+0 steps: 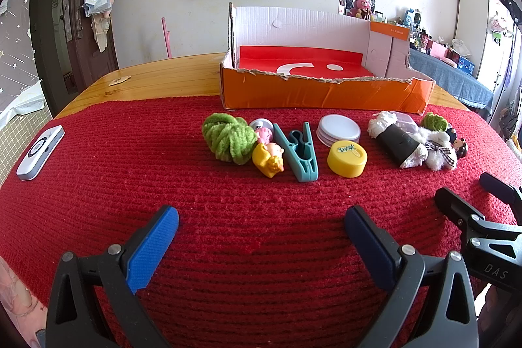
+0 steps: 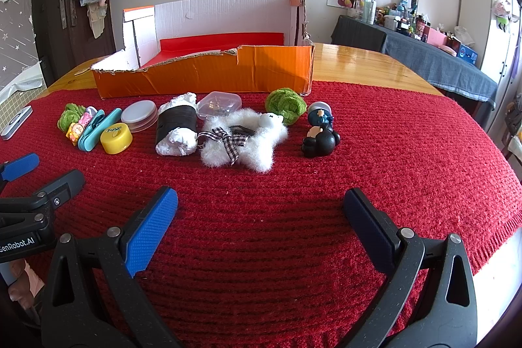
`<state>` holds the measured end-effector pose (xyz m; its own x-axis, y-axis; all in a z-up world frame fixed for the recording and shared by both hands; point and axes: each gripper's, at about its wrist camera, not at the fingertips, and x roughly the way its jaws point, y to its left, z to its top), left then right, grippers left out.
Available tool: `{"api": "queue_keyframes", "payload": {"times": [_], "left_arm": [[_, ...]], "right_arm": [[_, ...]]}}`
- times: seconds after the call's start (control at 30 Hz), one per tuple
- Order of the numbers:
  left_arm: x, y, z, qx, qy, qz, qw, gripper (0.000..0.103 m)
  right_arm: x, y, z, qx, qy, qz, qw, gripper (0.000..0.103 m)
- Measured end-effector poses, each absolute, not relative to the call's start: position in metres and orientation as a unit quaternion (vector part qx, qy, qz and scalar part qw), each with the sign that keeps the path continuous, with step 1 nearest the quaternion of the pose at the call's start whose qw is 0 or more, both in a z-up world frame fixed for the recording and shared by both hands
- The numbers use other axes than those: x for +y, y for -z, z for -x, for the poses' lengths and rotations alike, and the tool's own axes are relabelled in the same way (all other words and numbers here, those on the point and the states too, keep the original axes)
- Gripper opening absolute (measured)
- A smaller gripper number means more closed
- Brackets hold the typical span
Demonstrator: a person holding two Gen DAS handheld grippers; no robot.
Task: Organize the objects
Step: 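Move both grippers toward the row of small items beside the box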
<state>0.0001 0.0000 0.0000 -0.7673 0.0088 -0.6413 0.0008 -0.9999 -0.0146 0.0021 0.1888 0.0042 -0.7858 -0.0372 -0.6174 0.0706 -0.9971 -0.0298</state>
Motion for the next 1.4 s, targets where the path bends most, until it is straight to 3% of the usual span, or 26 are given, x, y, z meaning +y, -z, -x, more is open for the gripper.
{"api": "queue_keyframes", "payload": {"times": [0.97, 1.4], "left_arm": [[-0.012, -0.023, 0.002, -0.002, -0.941, 0.338, 0.020, 0.103], [-0.052, -0.038, 0.054, -0.035, -0.917, 0.393, 0.060, 0.103]], "right_arm": [[0.196, -0.023, 0.009, 0.015, 0.945, -0.326, 0.031, 0.103], [0.221, -0.044, 0.050, 0.029, 0.943, -0.331, 0.003, 0.103]]}}
